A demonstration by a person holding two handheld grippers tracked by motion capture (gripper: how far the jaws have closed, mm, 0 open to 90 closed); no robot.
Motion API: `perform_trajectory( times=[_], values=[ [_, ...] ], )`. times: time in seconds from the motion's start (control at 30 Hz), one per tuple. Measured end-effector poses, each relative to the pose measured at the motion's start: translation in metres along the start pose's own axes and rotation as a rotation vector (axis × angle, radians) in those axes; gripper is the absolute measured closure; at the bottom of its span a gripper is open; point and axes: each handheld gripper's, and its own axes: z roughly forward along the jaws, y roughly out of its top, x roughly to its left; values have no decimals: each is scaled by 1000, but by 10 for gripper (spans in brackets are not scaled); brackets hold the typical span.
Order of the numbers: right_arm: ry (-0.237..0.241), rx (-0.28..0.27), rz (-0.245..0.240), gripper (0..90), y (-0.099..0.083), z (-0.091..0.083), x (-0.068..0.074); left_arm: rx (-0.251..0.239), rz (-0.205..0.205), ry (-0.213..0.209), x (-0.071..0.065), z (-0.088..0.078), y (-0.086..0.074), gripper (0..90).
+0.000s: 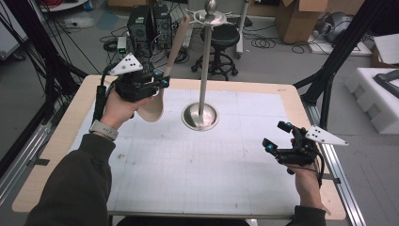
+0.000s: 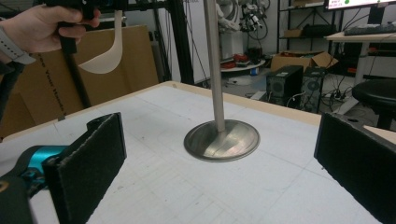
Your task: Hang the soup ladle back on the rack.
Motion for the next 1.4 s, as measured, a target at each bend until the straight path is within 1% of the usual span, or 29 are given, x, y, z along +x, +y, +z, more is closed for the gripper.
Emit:
perform_trajectory(
  times=[0.03,0.13,0.2,0.33,0.43,0.5,0.57,0.63,0.77,0.9,1.03,1.2,1.4],
  values=[
    [0,-2,0,12,0,-1,0,-5,-7,4,1,0,0,780],
    [-2,-4,3,12,0,-2,-1,-5,-8,8,3,-1,0,780],
    [-1,-5,2,12,0,-1,-1,-4,-17,2,4,-2,0,780],
    [3,0,-1,12,0,-1,0,-5,-14,-1,3,0,-1,780],
    [1,-4,1,12,0,-1,0,5,-11,0,3,3,-2,780],
    [-2,-5,0,12,0,-1,0,8,-7,8,2,3,-2,780],
    [-9,5,-3,12,0,-2,-1,4,-16,-1,1,4,-2,780],
    [-8,9,0,12,-1,-2,-1,8,-11,-6,1,6,-2,780],
    [-7,2,-6,12,0,-2,0,14,-15,-15,1,7,-3,780],
    [-11,2,-2,12,-1,-4,0,16,-15,-22,0,9,-4,780],
    [-10,1,-7,12,0,-4,1,26,-19,-27,-1,13,-6,780],
    [-9,4,-6,12,-1,-4,1,30,-24,-36,-4,23,-8,780],
    [-13,2,-4,12,-1,-7,0,30,-33,-25,-5,28,-10,780]
  ],
)
